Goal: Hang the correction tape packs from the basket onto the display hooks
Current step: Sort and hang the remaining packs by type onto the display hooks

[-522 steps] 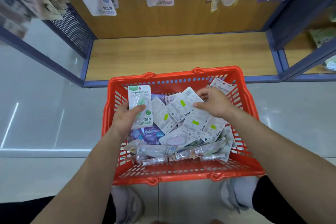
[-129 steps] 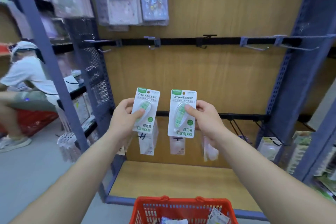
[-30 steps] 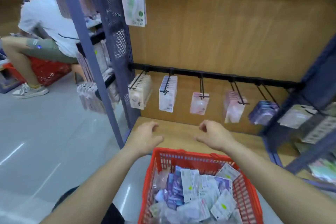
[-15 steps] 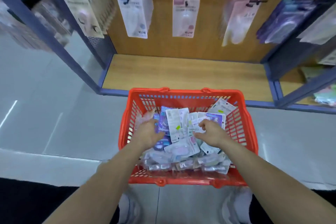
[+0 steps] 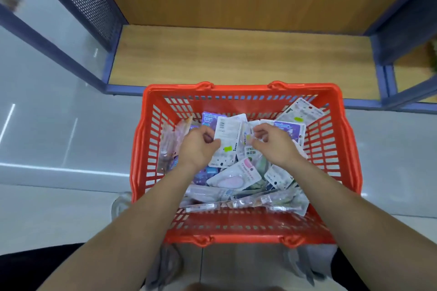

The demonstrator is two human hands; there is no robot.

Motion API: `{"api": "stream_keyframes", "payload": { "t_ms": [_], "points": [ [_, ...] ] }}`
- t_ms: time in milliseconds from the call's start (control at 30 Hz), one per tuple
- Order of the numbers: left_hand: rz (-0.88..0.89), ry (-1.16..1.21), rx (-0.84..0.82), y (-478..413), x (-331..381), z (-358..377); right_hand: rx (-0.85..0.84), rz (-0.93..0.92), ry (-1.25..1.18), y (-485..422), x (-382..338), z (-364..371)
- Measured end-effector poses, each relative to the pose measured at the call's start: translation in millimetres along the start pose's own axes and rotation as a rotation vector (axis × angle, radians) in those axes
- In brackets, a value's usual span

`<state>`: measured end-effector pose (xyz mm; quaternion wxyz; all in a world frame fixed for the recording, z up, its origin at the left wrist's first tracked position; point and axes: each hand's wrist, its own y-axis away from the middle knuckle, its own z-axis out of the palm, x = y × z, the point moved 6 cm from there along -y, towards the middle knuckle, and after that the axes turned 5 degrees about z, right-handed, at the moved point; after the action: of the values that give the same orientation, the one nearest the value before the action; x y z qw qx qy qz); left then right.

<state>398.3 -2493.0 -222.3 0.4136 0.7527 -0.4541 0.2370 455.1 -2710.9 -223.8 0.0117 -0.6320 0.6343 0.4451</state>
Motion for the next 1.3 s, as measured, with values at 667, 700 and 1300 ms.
{"api": "stream_keyframes", "payload": {
  "t_ms": [667,700,1300],
  "points": [
    [0.221,0.051,-0.311,36.4,54.1,23.1,-0.308,0.195,-0.430,22.2,-4.2,-43.6],
    [0.194,0.052,-0.308,32.5,52.1,21.4,-0.289,0.194,-0.419,23.6,2.1,-47.7],
    [0.068,-0.542,-0.156,-39.7,39.4,30.1,-0.102,0.164,0.157,20.5,44.8,-8.9]
  ]
}}
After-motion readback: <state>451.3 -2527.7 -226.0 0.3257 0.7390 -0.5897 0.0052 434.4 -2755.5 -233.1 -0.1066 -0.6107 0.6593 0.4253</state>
